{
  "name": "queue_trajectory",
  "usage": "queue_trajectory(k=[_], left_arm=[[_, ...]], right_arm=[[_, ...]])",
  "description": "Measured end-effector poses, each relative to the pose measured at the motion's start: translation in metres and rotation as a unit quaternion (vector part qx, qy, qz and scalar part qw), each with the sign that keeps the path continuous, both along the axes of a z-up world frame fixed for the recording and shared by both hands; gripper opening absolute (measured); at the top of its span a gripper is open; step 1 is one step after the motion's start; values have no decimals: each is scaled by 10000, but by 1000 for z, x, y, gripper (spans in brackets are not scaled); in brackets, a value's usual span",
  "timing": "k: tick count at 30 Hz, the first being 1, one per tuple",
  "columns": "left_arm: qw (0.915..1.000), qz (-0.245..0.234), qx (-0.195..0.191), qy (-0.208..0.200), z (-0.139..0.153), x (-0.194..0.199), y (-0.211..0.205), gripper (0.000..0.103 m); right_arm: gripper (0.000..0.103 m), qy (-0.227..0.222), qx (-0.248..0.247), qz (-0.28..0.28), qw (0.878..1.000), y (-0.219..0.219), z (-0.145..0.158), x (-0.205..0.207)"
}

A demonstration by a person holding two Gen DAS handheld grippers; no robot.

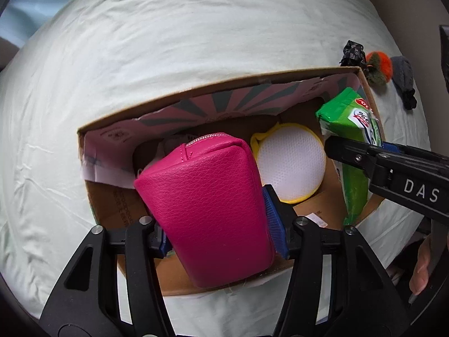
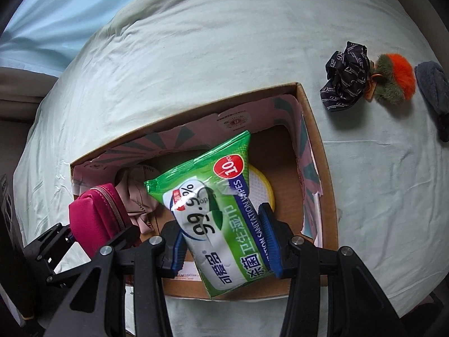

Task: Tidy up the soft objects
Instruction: 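Carry the pink pouch into the box with the left tool while the right tool drops the wipes packet in, then lift both open tools up away from the box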

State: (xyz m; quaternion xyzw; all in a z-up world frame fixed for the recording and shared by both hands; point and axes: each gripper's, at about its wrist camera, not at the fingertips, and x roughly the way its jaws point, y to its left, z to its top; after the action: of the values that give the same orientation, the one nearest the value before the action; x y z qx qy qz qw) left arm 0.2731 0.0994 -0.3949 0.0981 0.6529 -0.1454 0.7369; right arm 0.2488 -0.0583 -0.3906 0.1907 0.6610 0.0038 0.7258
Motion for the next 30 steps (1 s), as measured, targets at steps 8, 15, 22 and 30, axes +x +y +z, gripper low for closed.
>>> queue_trajectory(k=[8,15,22,30], left_arm=[[9990,-148,273,-329,10,0,7,102],[9993,102,175,-305,17,-10,25,102],[9985,275,95,-466,39,-18,34,102],[9947,472,-72,-914,86,-41,45,102]], right_arm=[[103,-317,-29,-54,9995,5,5,14],[103,-484,-187,147,9985,9,11,3],[103,-678,-341,289,9967,16,31,-4],[103,-1358,-457,235,9894,19,79,-27]])
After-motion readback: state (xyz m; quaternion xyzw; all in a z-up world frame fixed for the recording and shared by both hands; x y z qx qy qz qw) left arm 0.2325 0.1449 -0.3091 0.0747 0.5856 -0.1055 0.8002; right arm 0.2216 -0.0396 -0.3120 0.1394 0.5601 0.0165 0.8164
